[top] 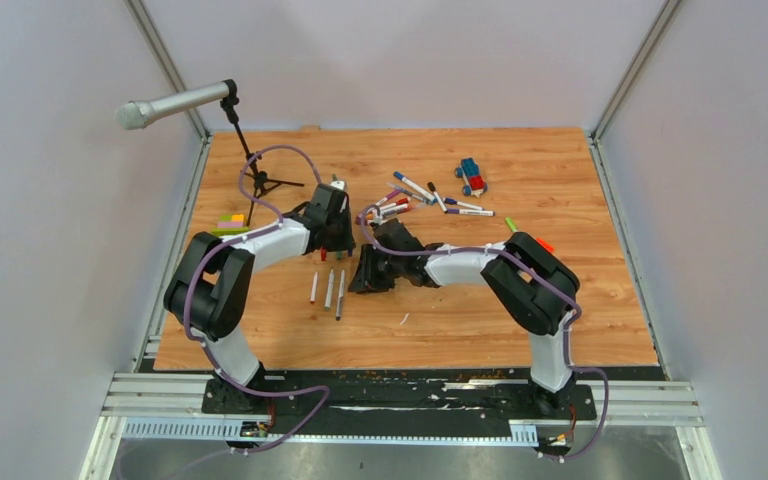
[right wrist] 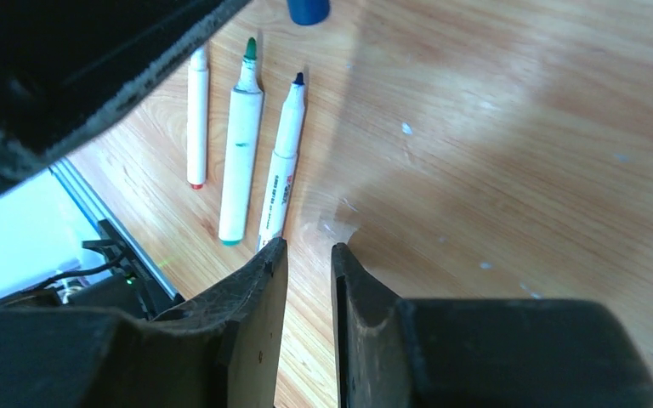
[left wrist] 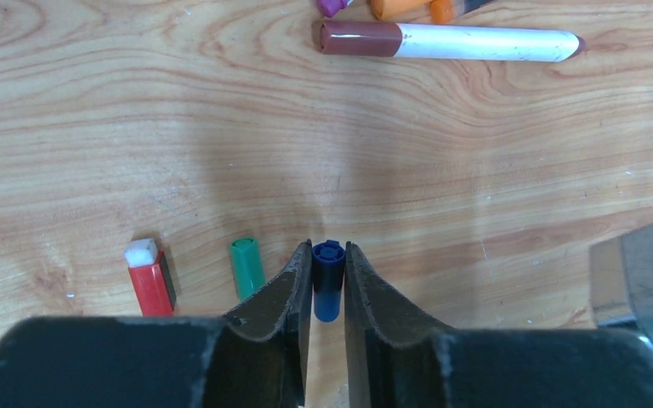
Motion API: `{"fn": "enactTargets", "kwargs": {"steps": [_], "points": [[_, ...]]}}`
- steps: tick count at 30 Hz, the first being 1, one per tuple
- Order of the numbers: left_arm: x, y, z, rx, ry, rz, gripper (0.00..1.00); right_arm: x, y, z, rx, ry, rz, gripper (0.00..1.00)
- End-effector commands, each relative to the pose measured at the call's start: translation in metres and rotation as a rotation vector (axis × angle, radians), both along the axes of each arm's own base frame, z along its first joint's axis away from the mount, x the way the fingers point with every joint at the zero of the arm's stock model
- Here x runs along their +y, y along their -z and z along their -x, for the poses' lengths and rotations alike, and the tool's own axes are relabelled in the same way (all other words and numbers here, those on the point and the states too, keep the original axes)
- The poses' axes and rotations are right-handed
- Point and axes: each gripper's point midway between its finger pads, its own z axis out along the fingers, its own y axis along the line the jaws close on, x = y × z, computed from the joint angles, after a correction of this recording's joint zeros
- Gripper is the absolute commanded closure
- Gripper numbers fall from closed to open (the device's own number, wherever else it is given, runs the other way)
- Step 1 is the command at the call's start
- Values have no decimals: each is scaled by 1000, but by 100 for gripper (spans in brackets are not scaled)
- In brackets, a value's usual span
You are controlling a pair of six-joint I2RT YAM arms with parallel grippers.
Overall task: Open the pen caps
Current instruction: Place the pen cap at the center of the board, then pick up the pen from the center of the board.
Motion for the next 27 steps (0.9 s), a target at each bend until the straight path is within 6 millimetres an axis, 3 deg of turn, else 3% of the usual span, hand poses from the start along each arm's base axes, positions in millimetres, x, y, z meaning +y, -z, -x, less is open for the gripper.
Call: {"fn": "enactTargets", "kwargs": {"steps": [1, 10, 15, 19, 23, 27], "points": [[3, -19, -11, -47, 5, -26, 72, -18, -27, -10, -129, -36, 0, 73], [5, -29, -10, -51, 7, -32, 60, -92, -57, -32, -269, -83, 56, 68], [2, -69, -9, -137, 34, 13, 52, -140, -101, -54, -459, -200, 18, 67], [3, -103, 8, -230, 112, 47, 40, -197, -139, -65, -770, -382, 83, 55], [13, -116, 33, -305, 133, 77, 25, -267, -136, -84, -899, -320, 332, 35], [28, -120, 59, -376, 92, 130, 1, -329, -124, -108, -811, -186, 420, 32]]}}
